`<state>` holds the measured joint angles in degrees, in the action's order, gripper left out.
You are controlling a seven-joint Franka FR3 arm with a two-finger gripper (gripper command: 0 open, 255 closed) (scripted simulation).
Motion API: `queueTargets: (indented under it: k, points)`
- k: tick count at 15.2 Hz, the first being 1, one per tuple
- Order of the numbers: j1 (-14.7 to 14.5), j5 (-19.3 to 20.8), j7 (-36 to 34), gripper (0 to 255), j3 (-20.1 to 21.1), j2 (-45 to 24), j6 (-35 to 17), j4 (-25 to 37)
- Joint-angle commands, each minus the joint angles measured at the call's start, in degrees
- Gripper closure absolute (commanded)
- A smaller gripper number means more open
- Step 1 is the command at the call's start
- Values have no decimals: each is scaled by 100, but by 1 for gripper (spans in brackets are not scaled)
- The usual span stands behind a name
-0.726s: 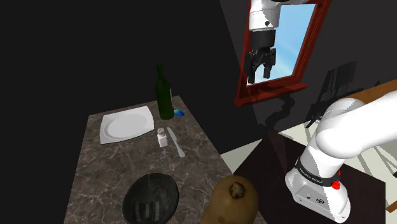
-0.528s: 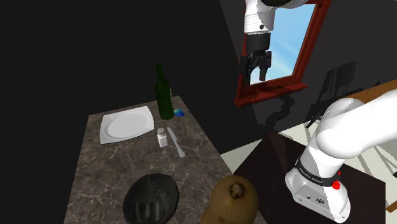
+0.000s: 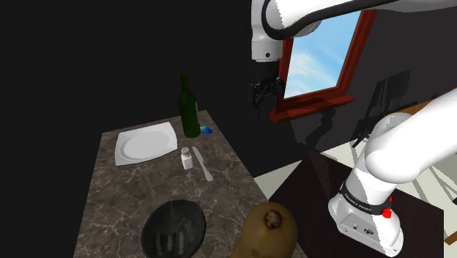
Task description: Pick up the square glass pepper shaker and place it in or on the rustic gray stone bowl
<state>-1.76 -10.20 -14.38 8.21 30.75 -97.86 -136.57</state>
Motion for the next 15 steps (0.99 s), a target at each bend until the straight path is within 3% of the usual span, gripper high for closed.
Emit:
queueTargets:
  k: [1, 8, 15]
  points:
    - [-40, -43, -145, 0, 163, -415, -329, 146]
    - [-151, 26, -653, 0, 645, -1776, -1330, 663]
    - [-303, 454, -1279, 0, 974, -3275, -2051, 1545]
